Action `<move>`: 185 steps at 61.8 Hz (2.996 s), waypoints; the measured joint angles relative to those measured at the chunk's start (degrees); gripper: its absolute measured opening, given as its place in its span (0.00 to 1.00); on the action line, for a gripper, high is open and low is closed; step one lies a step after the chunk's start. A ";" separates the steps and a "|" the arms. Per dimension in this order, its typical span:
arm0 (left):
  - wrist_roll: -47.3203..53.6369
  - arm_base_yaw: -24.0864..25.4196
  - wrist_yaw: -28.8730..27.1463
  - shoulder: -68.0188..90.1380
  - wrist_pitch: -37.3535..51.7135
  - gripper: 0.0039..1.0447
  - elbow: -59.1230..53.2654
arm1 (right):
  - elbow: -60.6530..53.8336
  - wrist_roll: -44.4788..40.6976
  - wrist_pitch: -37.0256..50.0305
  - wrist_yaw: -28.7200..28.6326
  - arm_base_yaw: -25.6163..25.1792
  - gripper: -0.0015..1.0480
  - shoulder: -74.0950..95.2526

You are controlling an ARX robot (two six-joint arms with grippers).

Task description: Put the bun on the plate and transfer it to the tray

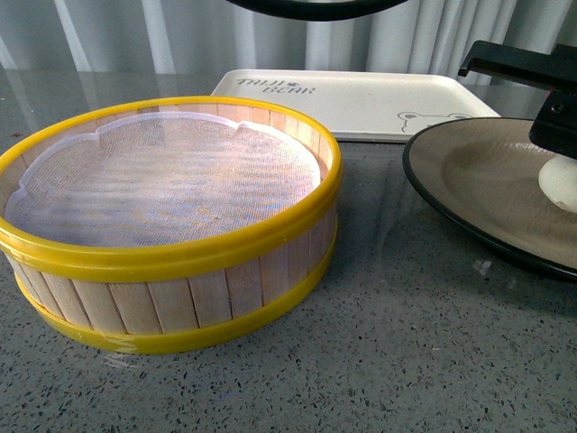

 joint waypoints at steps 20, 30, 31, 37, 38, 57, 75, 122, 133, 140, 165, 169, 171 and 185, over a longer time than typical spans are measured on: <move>-1.31 1.51 0.39 -0.17 -0.35 0.74 1.01 | 0.00 0.00 0.00 0.02 0.00 0.92 0.00; -2.36 3.43 0.35 -2.40 0.00 0.96 0.52 | 0.00 0.00 0.00 0.02 0.00 0.92 0.00; -2.43 3.78 0.15 -3.19 0.39 0.95 0.11 | 0.00 0.00 0.00 0.02 0.00 0.92 0.00; -2.29 5.46 -0.96 -7.54 2.47 0.94 -2.51 | 0.00 0.00 0.00 0.00 0.00 0.92 0.00; -2.16 5.92 -1.64 -8.85 3.10 0.94 -3.45 | 0.00 0.00 0.00 0.00 0.00 0.92 0.00; -2.16 15.67 -9.44 -35.04 6.45 0.94 -22.18 | 0.00 0.00 0.00 0.00 0.00 0.92 0.00; -1.62 24.65 -10.08 -58.53 0.63 0.94 -44.13 | 0.00 0.00 0.00 0.00 0.00 0.92 0.00; 3.21 46.31 8.48 -89.50 33.48 0.04 -88.24 | 0.00 0.00 0.00 0.02 0.00 0.92 0.00; 3.26 52.24 15.30 -93.53 32.65 0.04 -91.25 | 0.00 0.00 0.00 0.00 0.00 0.92 0.00; 3.23 53.79 15.34 -95.73 31.91 0.04 -92.52 | 0.00 0.00 0.00 0.04 0.00 0.92 0.00; 3.23 53.79 15.63 -103.36 27.45 0.04 -95.76 | 0.00 0.00 0.00 0.02 0.00 0.92 0.00; 3.21 53.79 15.63 -104.48 27.47 0.04 -96.48 | 0.00 0.00 0.00 0.02 0.00 0.92 0.00; 3.26 53.79 15.63 -104.91 27.47 0.04 -96.48 | 0.00 0.00 0.00 0.02 0.00 0.92 0.00; 3.26 53.79 15.63 -108.65 24.63 0.04 -96.45 | 0.00 0.00 0.00 0.02 0.00 0.92 0.00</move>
